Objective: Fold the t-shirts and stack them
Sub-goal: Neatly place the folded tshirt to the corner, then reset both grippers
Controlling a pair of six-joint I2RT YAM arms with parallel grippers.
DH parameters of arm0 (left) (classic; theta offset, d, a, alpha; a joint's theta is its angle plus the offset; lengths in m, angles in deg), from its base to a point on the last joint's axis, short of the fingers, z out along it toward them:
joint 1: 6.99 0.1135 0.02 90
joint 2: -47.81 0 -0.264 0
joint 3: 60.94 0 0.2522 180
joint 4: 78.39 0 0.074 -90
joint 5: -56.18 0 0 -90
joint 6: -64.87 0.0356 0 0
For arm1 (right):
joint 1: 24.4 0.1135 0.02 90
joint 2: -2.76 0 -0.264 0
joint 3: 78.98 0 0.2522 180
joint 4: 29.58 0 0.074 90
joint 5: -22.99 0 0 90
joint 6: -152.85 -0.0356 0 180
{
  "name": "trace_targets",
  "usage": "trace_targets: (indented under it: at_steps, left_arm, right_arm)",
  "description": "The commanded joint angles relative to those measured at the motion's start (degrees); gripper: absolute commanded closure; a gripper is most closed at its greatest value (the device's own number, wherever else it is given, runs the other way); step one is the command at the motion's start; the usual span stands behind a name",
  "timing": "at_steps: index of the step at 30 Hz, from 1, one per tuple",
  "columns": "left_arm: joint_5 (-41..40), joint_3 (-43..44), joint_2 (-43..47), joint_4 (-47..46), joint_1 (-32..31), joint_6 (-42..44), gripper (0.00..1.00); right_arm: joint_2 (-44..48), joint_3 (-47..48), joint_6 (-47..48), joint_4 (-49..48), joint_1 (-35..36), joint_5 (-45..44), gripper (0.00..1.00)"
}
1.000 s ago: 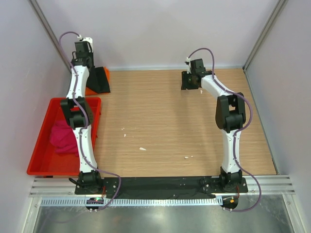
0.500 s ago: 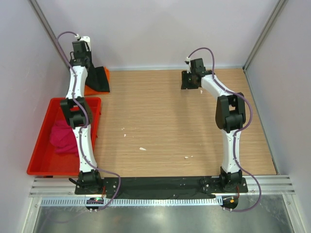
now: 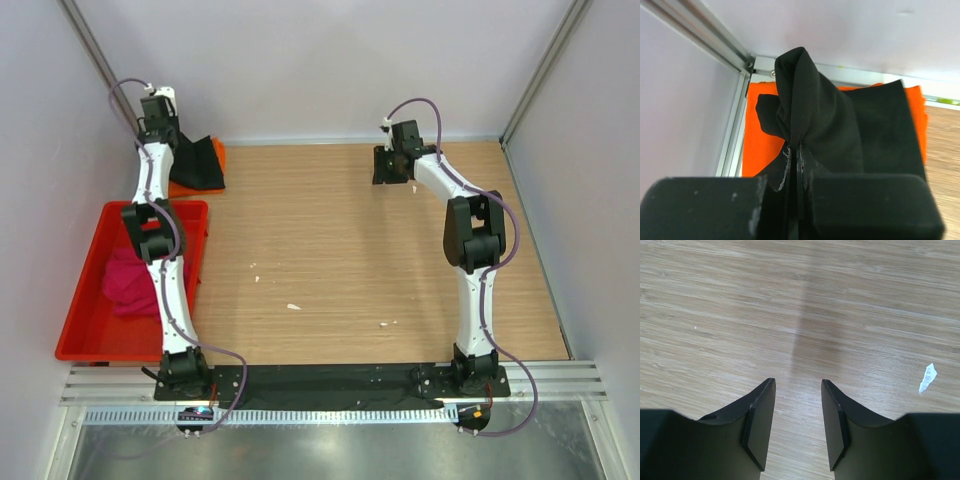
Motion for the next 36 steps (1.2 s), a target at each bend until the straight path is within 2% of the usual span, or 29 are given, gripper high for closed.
trace_targets:
  at_steps: [1, 4, 5, 8, 11, 13, 16, 20, 22, 26, 30, 31, 32, 36]
  left_arm:
    - [0.35, 2.42, -0.08, -3.69, 1.23, -0.67, 1.0]
    - [-1.5, 2.42, -0.43, -4.22, 1.75, -1.1, 1.0]
    - [-4.37, 2.33, -0.43, -4.31, 1.67, -1.28, 0.99]
    - [-10.61, 2.59, 0.09, -3.87, 1.67, -2.16, 0.68]
    - [-16.25, 2.86, 2.37, -2.73, 0.79, -2.69, 0.5]
    - [-18.37, 2.59, 5.0, -1.16, -0.26, -2.42, 0.5]
    - [-22.41, 0.4, 8.86, -0.09, -2.46, -3.29, 0.41]
    - [-20.14, -4.07, 14.31, 1.93, -5.27, -6.9, 0.39]
    - [-20.92, -8.1, 16.52, 2.72, -8.34, -7.61, 0.37]
    - [-15.67, -16.81, 23.72, 6.14, -14.75, -14.18, 0.36]
    - [-7.76, -30.69, 35.56, 6.94, -25.21, -23.41, 0.34]
    - [-6.0, -36.2, 37.26, 6.85, -27.49, -24.73, 0.34]
    - [-1.63, -39.04, 39.19, 6.85, -31.95, -25.97, 0.31]
    - [6.39, -52.84, 48.24, 5.71, -43.84, -29.49, 0.27]
  right_arm:
    - [1.84, -0.17, -0.24, -1.51, 0.48, 0.64, 0.52]
    - [1.49, 0.1, -0.68, -1.6, 0.48, 1.07, 0.52]
    - [1.4, 0.45, -0.68, -1.6, 0.39, 1.16, 0.53]
    - [1.22, 0.89, -0.94, -1.6, 0.48, 1.34, 0.52]
    - [1.13, 0.63, -1.21, -1.6, 0.48, 1.87, 0.53]
    - [1.22, 0.36, -1.73, -1.69, 0.56, 2.39, 0.53]
    - [1.75, 0.19, -2.35, -1.78, 0.56, 2.48, 0.53]
    - [3.5, -1.12, -3.75, -2.56, 0.65, 2.92, 0.53]
    - [5.61, -2.36, -4.54, -2.92, 0.65, 2.66, 0.53]
    - [11.32, -9.11, -7.17, -5.02, 0.65, 2.04, 0.52]
    - [18.96, -17.72, -11.48, -6.87, 0.56, 1.69, 0.5]
    - [20.63, -19.83, -12.19, -7.22, 0.74, 1.6, 0.5]
    - [24.39, -23.86, -13.76, -7.49, 0.83, 1.34, 0.48]
    - [34.25, -36.61, -20.34, -8.45, 0.92, 2.47, 0.43]
